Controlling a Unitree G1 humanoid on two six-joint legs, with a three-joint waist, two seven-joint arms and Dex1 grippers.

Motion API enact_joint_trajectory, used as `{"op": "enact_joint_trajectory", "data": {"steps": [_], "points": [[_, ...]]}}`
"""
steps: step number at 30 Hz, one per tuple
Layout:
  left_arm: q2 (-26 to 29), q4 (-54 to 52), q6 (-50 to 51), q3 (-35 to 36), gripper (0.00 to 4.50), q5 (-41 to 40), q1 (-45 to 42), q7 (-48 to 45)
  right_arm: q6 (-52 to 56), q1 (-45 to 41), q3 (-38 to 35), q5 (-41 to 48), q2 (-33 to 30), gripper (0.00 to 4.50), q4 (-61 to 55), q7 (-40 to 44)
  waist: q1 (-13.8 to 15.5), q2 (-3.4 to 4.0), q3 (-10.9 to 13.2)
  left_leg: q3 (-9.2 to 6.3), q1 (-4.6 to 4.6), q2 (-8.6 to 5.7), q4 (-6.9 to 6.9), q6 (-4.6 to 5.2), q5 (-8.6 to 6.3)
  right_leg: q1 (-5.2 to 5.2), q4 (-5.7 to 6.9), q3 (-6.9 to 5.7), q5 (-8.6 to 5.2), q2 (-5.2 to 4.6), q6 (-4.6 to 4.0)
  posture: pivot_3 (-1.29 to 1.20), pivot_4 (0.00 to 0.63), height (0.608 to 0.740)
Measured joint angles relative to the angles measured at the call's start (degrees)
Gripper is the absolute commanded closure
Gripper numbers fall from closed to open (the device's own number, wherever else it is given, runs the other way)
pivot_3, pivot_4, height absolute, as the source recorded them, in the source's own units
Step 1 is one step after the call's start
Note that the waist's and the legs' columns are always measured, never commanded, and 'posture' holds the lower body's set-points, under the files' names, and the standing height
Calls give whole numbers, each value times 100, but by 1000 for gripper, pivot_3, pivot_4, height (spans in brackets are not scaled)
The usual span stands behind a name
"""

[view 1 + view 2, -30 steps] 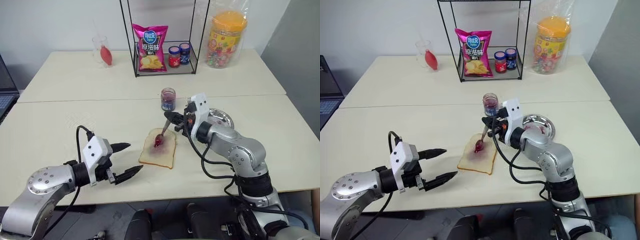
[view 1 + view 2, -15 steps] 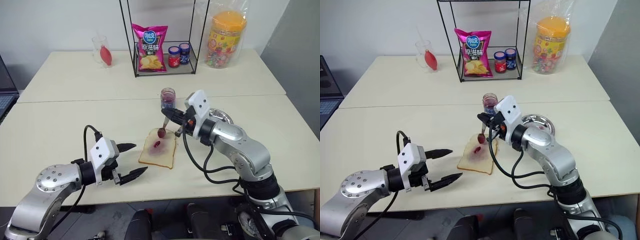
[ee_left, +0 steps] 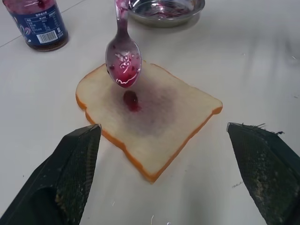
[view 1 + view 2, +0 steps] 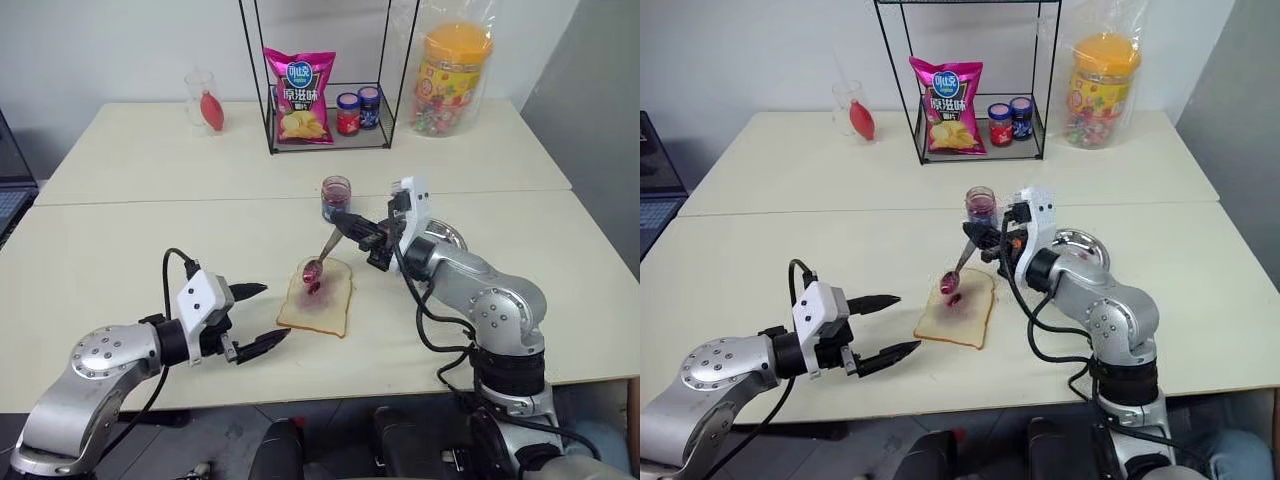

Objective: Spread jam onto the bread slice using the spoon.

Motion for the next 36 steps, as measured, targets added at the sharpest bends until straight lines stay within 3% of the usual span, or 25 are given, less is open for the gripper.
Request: {"op": "enact_joint_trajectory", "data": {"steps": [7, 16, 21, 28, 36], "points": [[46, 58, 13, 169, 0, -15, -11, -37, 82, 155, -122, 103, 98, 4482, 362, -114, -12, 0, 0, 2, -2, -1, 0, 0, 0, 0, -3, 1, 0, 0, 0, 0, 150, 740], [54, 55, 33, 159, 0, -3, -109, -61, -692, 173, 823, -636, -531, 4482, 430, 402, -25, -1, 0, 4, -1, 0, 0, 0, 0, -1, -3, 2, 0, 0, 0, 0, 150, 740], [54, 55, 33, 154, 0, 12, -119, -61, -1005, 188, 948, -862, -604, 4482, 471, 498, -23, -2, -1, 4, -1, -1, 1, 0, 0, 0, -3, 2, 1, 0, 2, 0, 150, 740], [52, 53, 33, 50, 0, 26, -160, -60, -884, -28, 217, -683, -450, 4482, 1036, 271, -15, -2, -1, 6, -1, -2, 2, 0, 0, 1, -3, 5, 3, 0, 4, 0, 150, 740], [50, 54, 24, 29, 0, 23, -184, -75, 261, -368, -1121, 602, -196, 4482, 1429, -180, -15, -2, -1, 6, -2, 0, 0, 0, 0, -1, -1, 5, 2, 1, 4, 0, 150, 740]]}}
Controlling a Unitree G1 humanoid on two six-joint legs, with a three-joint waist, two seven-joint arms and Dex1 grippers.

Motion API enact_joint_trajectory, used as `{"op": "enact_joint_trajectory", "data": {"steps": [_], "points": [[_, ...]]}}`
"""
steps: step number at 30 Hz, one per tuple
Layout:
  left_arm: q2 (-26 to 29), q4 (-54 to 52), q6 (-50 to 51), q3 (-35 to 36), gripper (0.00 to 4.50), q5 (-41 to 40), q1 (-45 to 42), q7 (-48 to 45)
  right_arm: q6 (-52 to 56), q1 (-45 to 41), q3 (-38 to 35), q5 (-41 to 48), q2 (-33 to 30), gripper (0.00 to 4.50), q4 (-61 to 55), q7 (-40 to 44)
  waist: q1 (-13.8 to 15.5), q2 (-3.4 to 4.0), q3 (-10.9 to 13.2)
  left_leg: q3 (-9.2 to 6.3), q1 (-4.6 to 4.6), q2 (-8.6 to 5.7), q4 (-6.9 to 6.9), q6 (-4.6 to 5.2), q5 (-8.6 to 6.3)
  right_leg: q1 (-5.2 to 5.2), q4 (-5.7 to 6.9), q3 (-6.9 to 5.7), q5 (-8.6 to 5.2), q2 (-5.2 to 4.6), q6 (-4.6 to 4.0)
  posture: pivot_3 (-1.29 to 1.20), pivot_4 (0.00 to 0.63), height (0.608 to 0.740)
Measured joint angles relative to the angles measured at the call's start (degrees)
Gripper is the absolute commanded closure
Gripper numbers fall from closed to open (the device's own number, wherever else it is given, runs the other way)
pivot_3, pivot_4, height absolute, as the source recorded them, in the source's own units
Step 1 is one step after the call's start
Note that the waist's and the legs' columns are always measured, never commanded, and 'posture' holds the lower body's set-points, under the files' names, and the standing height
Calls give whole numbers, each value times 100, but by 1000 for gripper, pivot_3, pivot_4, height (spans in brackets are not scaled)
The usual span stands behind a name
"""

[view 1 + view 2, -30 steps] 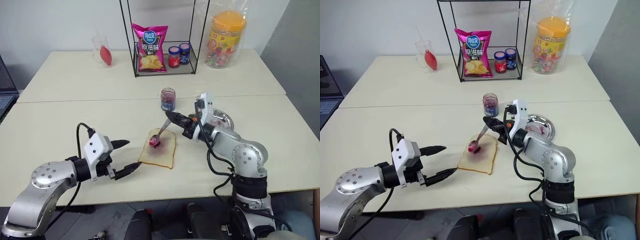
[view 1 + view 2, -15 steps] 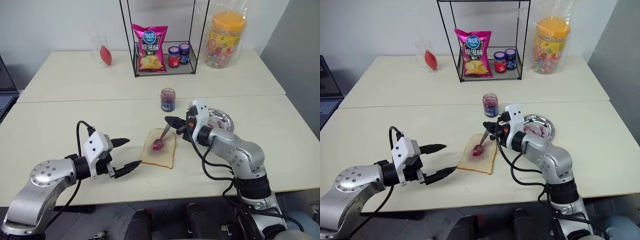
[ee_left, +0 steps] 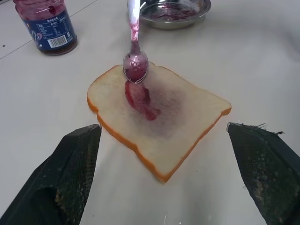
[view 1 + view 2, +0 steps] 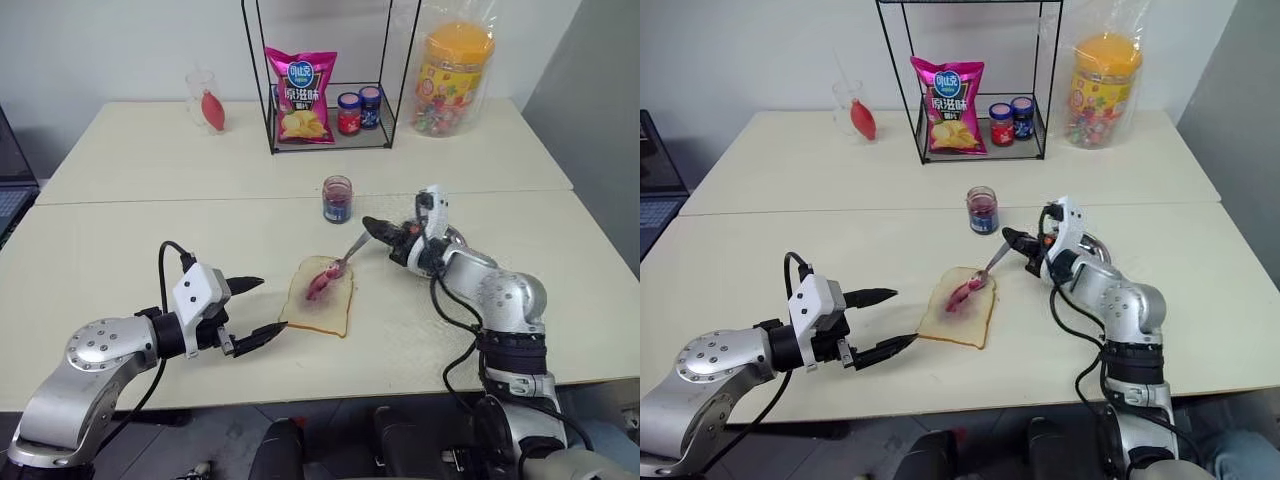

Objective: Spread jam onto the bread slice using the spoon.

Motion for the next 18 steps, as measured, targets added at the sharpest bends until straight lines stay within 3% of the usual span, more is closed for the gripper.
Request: {"op": "enact_joint_trajectory", "data": {"steps": [3, 6, 18], "points": [[1, 0, 0, 29, 0, -8, 35, -29, 490, -1, -283, 660, 302, 4482, -191, -254, -24, 1, 0, 0, 1, 4, -1, 0, 0, 0, 0, 0, 0, 4, -1, 0, 150, 740], [1, -1, 0, 40, 0, -8, 61, -30, 559, 38, -206, 743, 464, 4482, -281, -419, -47, 0, 0, 0, 0, 4, 0, 0, 0, 0, 0, 1, 0, 4, -1, 0, 150, 740], [3, -44, 23, 41, 0, -9, 79, 10, -536, 98, 530, -267, 350, 4482, 598, -212, -82, 0, 0, 0, -2, 3, 0, 0, 0, 0, -2, 1, 0, 4, 0, 0, 150, 740]]}}
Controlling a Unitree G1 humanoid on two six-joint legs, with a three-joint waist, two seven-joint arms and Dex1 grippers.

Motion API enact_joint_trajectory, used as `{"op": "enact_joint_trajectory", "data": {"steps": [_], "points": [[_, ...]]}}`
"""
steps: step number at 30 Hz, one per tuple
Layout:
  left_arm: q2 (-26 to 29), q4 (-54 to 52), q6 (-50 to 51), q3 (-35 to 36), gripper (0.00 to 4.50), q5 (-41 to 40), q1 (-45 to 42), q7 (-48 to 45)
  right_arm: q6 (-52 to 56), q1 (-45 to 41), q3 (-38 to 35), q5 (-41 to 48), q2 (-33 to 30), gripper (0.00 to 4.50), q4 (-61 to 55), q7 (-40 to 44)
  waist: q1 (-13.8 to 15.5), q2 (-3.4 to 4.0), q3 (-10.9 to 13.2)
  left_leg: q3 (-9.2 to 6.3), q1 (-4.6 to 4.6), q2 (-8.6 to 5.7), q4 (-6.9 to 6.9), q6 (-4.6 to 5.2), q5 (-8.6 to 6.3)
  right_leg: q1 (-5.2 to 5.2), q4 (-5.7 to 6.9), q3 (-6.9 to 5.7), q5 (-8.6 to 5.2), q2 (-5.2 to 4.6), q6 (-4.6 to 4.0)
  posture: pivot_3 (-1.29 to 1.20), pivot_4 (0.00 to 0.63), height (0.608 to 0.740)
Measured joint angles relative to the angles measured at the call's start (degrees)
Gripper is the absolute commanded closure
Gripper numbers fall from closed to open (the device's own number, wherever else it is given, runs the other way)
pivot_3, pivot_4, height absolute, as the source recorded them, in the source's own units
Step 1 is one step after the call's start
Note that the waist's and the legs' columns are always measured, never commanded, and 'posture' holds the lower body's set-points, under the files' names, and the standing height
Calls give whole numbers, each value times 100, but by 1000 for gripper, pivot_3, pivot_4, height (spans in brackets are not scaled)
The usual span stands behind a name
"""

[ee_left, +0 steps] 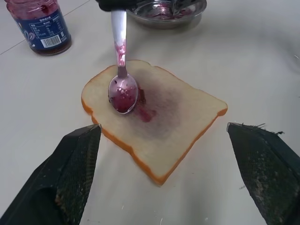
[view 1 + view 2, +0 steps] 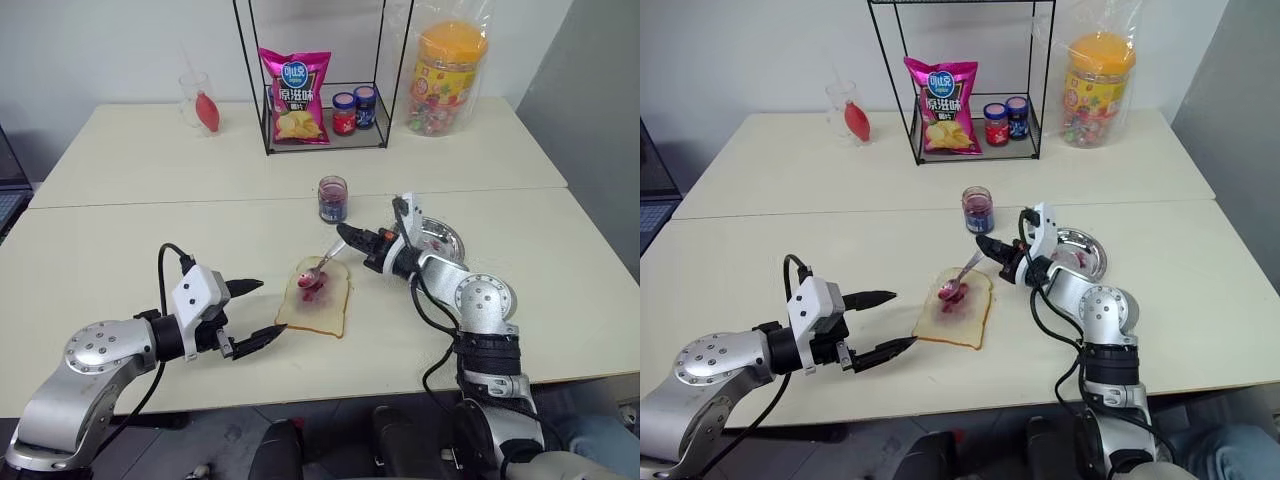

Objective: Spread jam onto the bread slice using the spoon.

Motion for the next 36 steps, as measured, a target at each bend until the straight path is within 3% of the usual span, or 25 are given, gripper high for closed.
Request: {"op": "enact_joint_trajectory", "data": {"steps": [16, 20, 27, 36], "points": [[0, 14, -104, -3, 0, 44, 76, -59, 937, 261, -614, 635, -825, 4482, -573, -28, -7, 0, 0, 0, 2, -2, 0, 0, 0, 1, 0, 3, 0, 0, 0, 0, 150, 740], [0, 21, -129, -1, 0, 64, 100, -63, 1153, 252, -763, 839, -788, 4482, -696, -202, -12, 0, 0, 0, 1, -2, 1, 0, 0, 1, 0, 4, 0, 0, 0, 0, 150, 740], [90, 33, -153, 92, 0, 67, 370, -224, 1125, -10, -876, 1134, 78, 4482, -542, -678, -43, 1, 0, 0, 1, 2, -1, 0, 0, -1, 1, 3, 0, 3, -1, 0, 150, 740], [92, 31, -251, 93, 0, 108, 378, -280, 897, 46, -498, 821, -168, 4482, -44, -512, -23, 0, 0, 0, -2, 1, -1, 0, 0, -2, -3, 3, -1, 3, -2, 0, 150, 740]]}}
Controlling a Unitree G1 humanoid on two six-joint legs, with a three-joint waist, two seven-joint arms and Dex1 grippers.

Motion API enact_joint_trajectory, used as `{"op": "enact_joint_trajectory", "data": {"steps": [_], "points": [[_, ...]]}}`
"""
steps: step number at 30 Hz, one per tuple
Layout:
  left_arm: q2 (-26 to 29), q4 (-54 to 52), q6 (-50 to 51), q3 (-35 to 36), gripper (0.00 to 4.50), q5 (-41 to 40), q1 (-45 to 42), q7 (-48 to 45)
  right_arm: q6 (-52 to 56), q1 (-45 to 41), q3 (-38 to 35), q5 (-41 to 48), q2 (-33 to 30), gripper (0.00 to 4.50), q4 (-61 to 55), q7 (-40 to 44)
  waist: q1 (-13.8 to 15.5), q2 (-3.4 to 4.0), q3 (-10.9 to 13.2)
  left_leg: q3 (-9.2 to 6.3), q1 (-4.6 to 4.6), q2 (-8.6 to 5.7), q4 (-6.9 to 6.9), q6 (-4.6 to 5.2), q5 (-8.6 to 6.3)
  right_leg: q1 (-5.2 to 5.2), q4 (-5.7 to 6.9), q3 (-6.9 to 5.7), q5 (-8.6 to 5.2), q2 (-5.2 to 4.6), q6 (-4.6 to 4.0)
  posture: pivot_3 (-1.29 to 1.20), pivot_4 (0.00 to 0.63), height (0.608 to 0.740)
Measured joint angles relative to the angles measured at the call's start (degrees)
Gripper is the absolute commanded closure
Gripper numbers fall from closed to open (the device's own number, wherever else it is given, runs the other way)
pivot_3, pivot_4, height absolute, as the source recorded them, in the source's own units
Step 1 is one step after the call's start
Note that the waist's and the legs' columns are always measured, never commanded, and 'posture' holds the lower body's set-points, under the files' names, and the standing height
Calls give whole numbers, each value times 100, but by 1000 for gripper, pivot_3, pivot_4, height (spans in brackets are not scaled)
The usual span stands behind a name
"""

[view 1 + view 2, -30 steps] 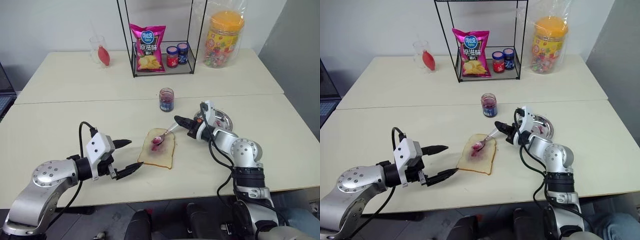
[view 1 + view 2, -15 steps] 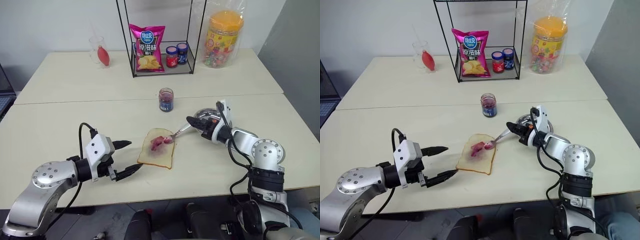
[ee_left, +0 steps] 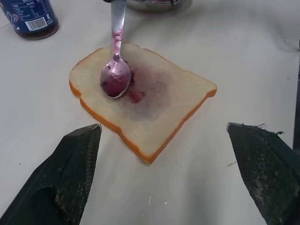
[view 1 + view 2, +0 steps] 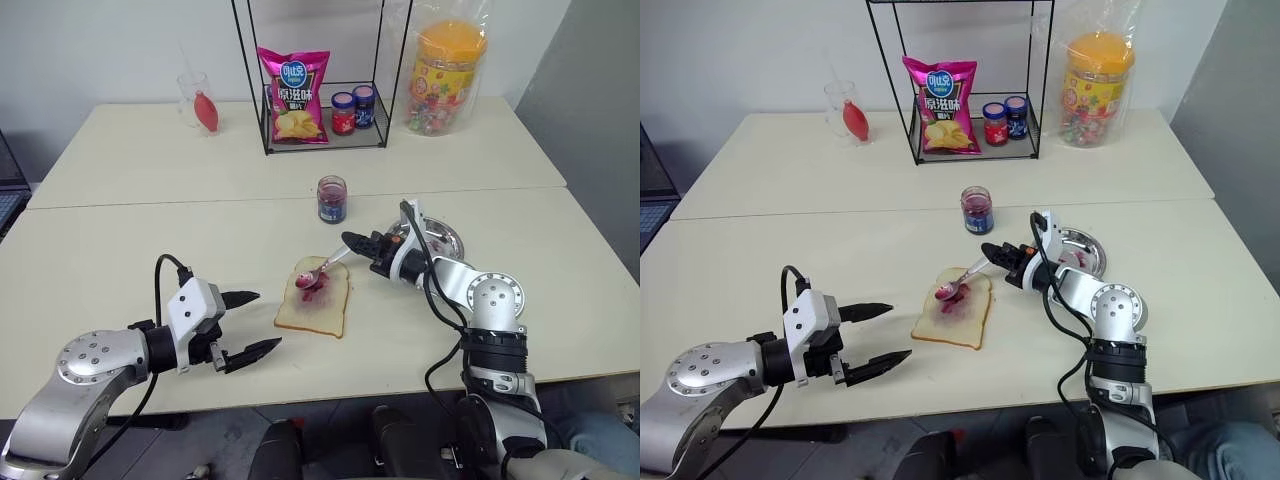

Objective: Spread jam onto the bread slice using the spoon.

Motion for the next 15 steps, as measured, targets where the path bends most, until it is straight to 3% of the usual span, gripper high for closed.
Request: {"op": "enact_joint_trajectory", "data": {"steps": [15], "points": [[4, -69, 22, 0, 0, -8, 33, 9, 796, 203, -440, 471, -671, 4482, -551, -62, -3, 0, 0, 0, 0, 0, 0, 0, 0, 0, 1, 1, 0, 0, 0, 0, 150, 740]]}}
